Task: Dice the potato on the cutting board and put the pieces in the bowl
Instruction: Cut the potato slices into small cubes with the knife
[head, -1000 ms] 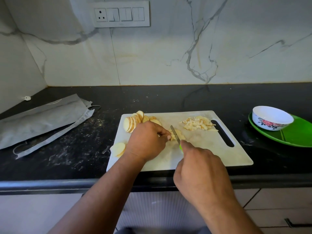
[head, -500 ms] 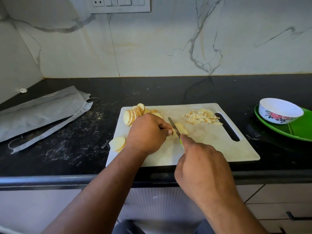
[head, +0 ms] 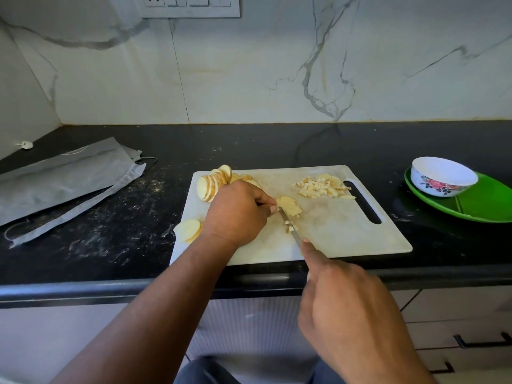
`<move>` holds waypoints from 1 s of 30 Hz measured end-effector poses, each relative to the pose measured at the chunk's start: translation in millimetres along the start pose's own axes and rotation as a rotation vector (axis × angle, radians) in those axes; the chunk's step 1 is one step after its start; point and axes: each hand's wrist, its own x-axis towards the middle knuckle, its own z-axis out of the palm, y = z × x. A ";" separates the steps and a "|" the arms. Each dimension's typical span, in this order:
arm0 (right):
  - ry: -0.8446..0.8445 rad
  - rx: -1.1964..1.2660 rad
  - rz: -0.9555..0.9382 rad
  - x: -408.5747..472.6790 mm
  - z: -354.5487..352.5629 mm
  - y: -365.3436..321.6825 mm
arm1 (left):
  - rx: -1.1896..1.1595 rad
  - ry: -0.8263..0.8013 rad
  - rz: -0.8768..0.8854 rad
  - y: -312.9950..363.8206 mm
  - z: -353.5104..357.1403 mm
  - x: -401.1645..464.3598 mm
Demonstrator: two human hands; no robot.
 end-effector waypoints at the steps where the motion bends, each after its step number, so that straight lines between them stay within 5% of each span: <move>1: 0.015 0.014 0.012 0.4 -1.9 1.2 | -0.004 0.007 0.005 -1.3 0.0 -0.4; 7: 0.132 -0.004 0.042 17.2 -7.4 7.0 | -0.021 0.138 0.085 2.4 0.1 -8.7; 12: 0.191 0.064 0.009 30.0 -3.6 7.5 | -0.068 0.144 0.506 2.4 -0.4 -12.4; 16: 0.225 0.201 0.010 37.9 -1.4 9.0 | 0.048 0.124 0.602 0.0 3.7 -9.7; 25: 0.267 0.338 0.040 46.4 -0.5 21.2 | 0.180 0.112 0.568 5.9 3.8 -13.9; 30: 0.208 0.222 0.010 31.3 -0.9 7.5 | -0.150 0.352 0.329 0.7 -2.2 -12.6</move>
